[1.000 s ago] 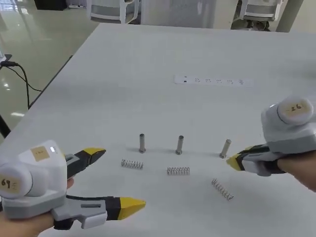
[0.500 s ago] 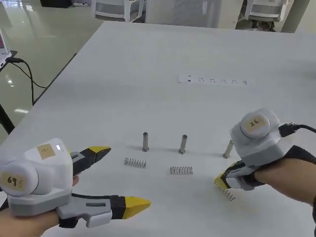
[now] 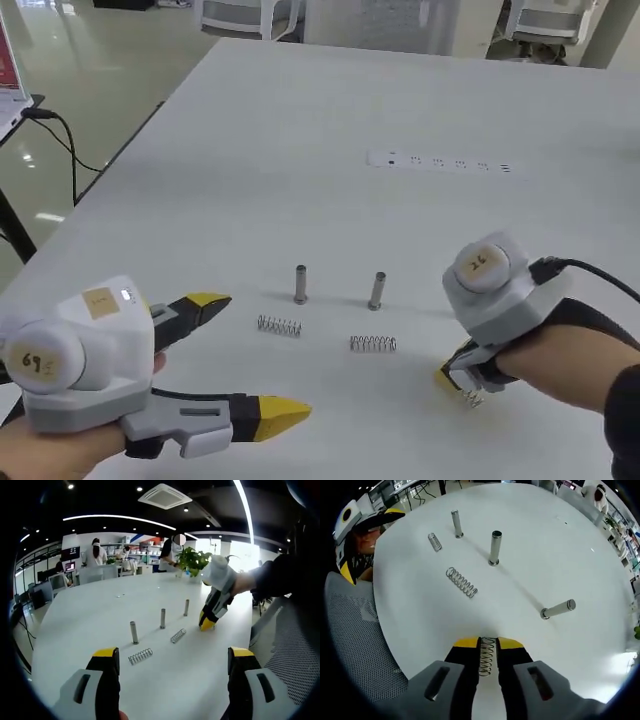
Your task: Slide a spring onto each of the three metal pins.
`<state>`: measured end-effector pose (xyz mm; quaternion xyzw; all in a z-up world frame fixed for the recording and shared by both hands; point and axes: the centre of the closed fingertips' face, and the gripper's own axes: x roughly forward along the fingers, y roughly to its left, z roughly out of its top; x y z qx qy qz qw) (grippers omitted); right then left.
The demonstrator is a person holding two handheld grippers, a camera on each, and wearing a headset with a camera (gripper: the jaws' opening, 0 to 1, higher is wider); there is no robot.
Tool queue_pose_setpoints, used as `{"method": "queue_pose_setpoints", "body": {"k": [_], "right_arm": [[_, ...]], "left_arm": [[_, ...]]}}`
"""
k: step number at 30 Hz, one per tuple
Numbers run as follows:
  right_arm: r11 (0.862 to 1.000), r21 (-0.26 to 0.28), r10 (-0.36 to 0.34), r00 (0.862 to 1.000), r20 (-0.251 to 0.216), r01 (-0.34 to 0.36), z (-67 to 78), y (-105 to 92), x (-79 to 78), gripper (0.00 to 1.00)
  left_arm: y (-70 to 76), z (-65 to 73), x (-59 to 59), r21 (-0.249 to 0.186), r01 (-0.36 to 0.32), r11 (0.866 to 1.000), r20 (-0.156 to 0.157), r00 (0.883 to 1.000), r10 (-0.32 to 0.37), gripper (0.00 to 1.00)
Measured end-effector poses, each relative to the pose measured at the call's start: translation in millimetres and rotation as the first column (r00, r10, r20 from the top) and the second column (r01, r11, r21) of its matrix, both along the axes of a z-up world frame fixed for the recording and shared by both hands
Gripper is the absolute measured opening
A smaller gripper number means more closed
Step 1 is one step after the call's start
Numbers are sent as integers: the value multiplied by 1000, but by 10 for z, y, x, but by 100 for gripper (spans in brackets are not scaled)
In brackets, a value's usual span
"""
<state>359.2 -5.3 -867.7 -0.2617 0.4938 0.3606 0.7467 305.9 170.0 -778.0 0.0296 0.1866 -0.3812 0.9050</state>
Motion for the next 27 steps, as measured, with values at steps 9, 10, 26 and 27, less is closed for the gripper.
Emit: {"method": "queue_pose_setpoints", "body": {"k": [9,10,26,27], "right_arm": [[997,61,-39,999,30,37,137,-28,44,13],[996,78,-48,998,35,45,182,-15,46,13],[894,449,-105,974,200,4,1330,615,146,13],[883,469,-104,974,202,-3,1414,673,126,13]], "left_arm": [[-81,55,1,0,21,1000,13,1000,-21,88],[-97,67,1,-1,25,1000,15,1000,-25,88],[-579,249,10,-68,165,984,-3,986,-165,73],[-619,273,21,-85,174,981,-6,985,-175,71]]}}
